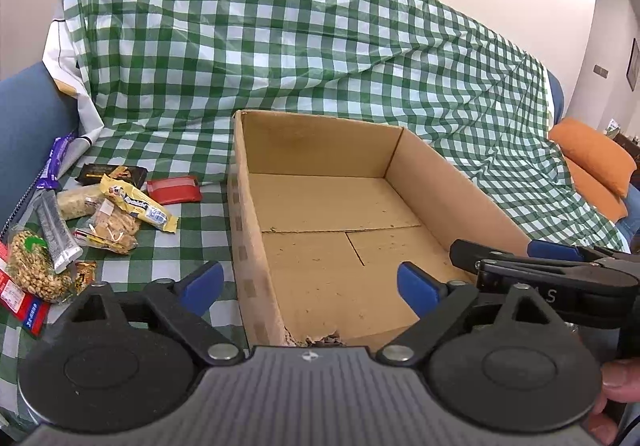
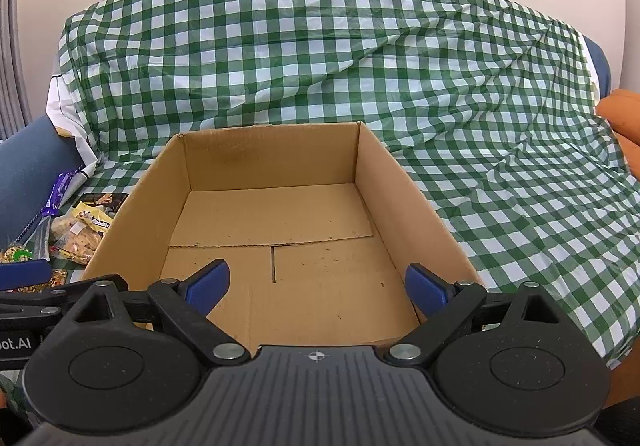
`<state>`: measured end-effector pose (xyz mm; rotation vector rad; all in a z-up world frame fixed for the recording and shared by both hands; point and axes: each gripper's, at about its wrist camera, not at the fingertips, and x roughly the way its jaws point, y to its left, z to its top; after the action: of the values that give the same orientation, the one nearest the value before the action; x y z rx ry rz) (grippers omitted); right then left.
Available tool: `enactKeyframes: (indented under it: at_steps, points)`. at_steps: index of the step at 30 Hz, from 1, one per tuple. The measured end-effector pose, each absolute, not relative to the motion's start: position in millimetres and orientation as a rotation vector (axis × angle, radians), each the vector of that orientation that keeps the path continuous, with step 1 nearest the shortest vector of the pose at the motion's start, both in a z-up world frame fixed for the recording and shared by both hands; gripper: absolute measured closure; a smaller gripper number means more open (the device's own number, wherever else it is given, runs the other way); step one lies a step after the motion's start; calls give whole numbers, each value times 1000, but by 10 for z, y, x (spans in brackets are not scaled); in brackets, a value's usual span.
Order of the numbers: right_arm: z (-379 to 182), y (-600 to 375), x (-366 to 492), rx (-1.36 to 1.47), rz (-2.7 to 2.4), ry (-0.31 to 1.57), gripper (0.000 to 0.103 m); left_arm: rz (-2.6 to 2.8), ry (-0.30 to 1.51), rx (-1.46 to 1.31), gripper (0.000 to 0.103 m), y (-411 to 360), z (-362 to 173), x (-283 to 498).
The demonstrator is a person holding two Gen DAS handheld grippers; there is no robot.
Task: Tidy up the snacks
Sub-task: 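Move both tools from above the cardboard box toward the snack pile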
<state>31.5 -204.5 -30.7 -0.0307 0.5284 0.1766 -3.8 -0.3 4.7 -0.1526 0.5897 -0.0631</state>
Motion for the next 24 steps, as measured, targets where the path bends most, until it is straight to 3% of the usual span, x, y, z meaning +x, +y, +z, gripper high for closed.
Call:
enactKeyframes:
  at_steps: [11,19,24]
  points:
    - [-304,-2046,312,-28,178,525,12,-105,603,-190,35,32,45,-32]
    - [-306,-2044,316,-15,189,530,25,-110,613,-304,48,208,44,-10]
    - [-301,-2035,315,-2,198,529,34,-98,628,-409,66,383,38,25]
